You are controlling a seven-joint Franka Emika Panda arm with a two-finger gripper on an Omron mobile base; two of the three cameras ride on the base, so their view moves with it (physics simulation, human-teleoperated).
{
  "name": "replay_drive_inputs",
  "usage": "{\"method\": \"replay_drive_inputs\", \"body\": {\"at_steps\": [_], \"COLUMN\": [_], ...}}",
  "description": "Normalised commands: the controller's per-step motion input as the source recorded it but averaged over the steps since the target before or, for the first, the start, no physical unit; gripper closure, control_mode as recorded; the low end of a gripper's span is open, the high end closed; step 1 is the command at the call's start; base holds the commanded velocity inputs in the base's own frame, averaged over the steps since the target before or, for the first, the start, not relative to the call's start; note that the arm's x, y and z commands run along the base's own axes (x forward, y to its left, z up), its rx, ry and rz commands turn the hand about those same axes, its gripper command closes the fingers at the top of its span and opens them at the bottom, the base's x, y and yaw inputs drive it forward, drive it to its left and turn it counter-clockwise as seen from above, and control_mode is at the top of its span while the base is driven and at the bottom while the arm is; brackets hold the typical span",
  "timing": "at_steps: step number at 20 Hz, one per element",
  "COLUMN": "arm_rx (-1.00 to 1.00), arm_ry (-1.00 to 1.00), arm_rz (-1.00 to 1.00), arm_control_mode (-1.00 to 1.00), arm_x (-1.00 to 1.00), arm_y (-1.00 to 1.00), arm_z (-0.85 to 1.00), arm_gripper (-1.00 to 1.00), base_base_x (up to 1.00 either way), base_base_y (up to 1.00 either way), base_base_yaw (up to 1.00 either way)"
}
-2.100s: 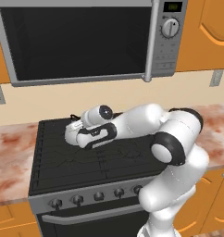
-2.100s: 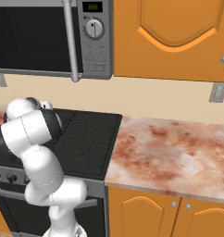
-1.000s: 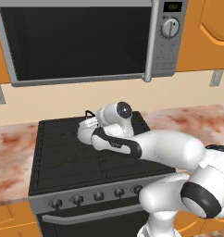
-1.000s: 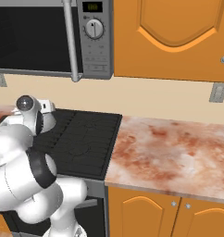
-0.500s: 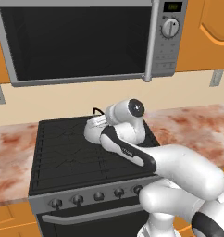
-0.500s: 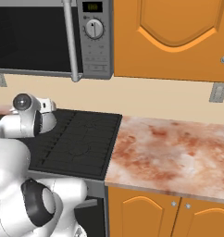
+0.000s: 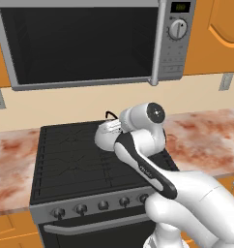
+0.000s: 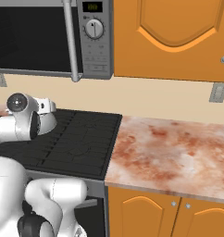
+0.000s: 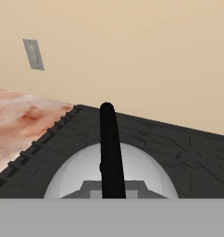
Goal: The kettle is done boiling. Turn off the stove, then wait for 300 timesteps before moving the kettle to the dining table.
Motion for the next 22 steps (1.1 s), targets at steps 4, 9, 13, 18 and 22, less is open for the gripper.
{"method": "replay_drive_inputs", "body": {"at_steps": [4, 9, 13, 18, 22], "arm_rx": [0.00, 0.00, 0.01, 0.01, 0.00], "arm_ry": [0.00, 0.00, 0.00, 0.00, 0.00], "arm_rz": [-0.03, -0.02, -0.02, -0.02, -0.02], "arm_control_mode": [-1.00, -1.00, -1.00, -1.00, -1.00], "arm_x": [-0.45, -0.47, -0.47, -0.44, -0.16], "arm_y": [-0.22, -0.26, -0.33, -0.29, -0.03], "arm_z": [0.28, 0.22, 0.17, 0.15, 0.05], "arm_gripper": [1.00, 1.00, 1.00, 1.00, 1.00], "base_base_x": [0.00, 0.00, 0.00, 0.00, 0.00], "base_base_y": [0.00, 0.00, 0.00, 0.00, 0.00], "base_base_yaw": [0.00, 0.00, 0.00, 0.00, 0.00]}}
